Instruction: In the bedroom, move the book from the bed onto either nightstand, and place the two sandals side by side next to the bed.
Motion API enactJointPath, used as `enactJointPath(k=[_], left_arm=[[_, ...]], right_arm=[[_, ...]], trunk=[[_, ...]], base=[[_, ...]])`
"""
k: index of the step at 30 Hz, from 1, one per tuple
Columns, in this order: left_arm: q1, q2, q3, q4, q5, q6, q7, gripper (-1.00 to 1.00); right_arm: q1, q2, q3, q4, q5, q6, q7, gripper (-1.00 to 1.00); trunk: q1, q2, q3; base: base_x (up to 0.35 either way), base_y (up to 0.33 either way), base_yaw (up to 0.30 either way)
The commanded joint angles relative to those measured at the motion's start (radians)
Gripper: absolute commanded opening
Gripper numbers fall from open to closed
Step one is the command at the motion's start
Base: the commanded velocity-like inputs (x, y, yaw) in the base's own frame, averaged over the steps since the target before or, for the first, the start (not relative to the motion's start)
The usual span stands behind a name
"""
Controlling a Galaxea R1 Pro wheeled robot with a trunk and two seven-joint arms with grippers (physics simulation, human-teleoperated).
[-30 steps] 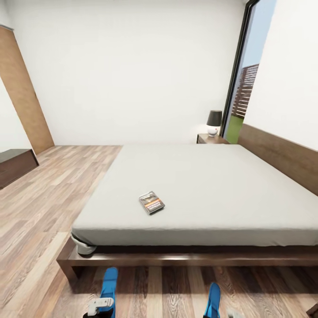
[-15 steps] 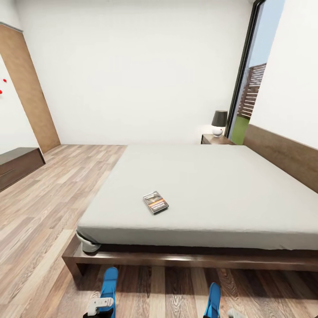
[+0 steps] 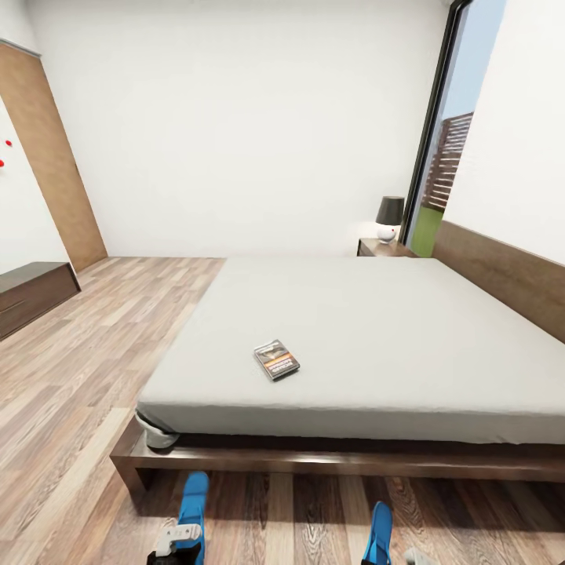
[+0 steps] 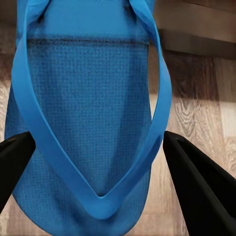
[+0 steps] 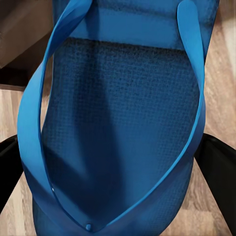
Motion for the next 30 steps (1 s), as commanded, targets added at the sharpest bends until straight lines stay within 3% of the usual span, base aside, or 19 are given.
enactJointPath(k=[1,3,6,8,13,16,18,20,21,23,26,30], left_arm=[[-0.006,0.002,-0.005,-0.002,0.01,0.019,0.008,-1.0],[-0.033,0.001,-0.005,-0.004,0.01,0.08,0.046,-1.0],[-0.114,-0.01,-0.005,-0.004,0.009,0.193,0.172,-1.0],[-0.148,-0.015,-0.005,-0.001,0.009,0.233,0.246,-1.0],[-0.17,-0.017,-0.01,0.025,0.007,0.241,0.299,-1.0],[-0.172,-0.018,-0.011,0.096,0.007,0.167,0.304,-1.0],[-0.172,-0.019,-0.011,0.128,0.007,0.124,0.305,-1.0],[-0.172,-0.019,-0.011,0.144,0.007,0.105,0.305,-1.0],[-0.172,-0.018,-0.011,0.148,0.007,0.1,0.306,-1.0],[-0.172,-0.018,-0.011,0.151,0.007,0.098,0.306,-1.0],[-0.172,-0.019,-0.012,0.151,0.007,0.096,0.306,-1.0],[-0.172,-0.019,-0.013,0.148,0.007,0.094,0.306,-1.0]], right_arm=[[0.0,0.0,0.0,0.0,-0.009,0.006,0.006,-1.0],[0.0,0.0,0.0,0.0,-0.009,0.006,0.008,-1.0],[0.0,-0.001,-0.001,0.0,-0.009,0.006,0.009,-1.0],[0.0,-0.001,-0.002,0.0,-0.009,0.006,0.009,-1.0],[0.0,-0.002,-0.004,0.0,-0.009,0.007,0.009,-1.0],[0.0,-0.006,-0.005,-0.001,-0.009,0.007,0.01,-1.0],[0.0,-0.036,-0.002,0.0,-0.011,0.008,0.011,-1.0],[0.0,-0.103,0.0,0.001,-0.014,0.012,0.026,-1.0],[0.0,-0.147,0.0,0.0,-0.015,0.016,0.059,-1.0],[0.0,-0.187,-0.004,-0.004,-0.016,0.024,0.158,-1.0],[0.0,-0.211,-0.01,-0.016,-0.017,0.086,0.31,-1.0],[-0.001,-0.234,-0.012,-0.107,-0.017,0.247,0.366,-1.0]], trunk=[[0.0,0.0,-0.001],[0.0,0.0,-0.001],[0.0,0.0,-0.001],[0.0,0.0,-0.001],[0.0,0.0,-0.001],[0.0,0.0,-0.001],[0.0,0.0,-0.001],[0.0,0.0,-0.001],[0.0,0.0,-0.001],[0.0,0.0,-0.001],[0.0,0.0,-0.001],[0.0,0.0,-0.001]], base=[[0.0,0.0,0.0],[0.0,0.0,0.0],[0.0,0.0,0.0],[0.0,0.0,0.0],[0.0,0.0,0.0],[0.0,0.0,0.0],[0.0,0.0,0.0],[0.0,0.0,0.0],[0.0,0.0,0.0],[0.0,0.0,0.0],[0.0,0.0,0.0],[0.0,0.0,0.0]])
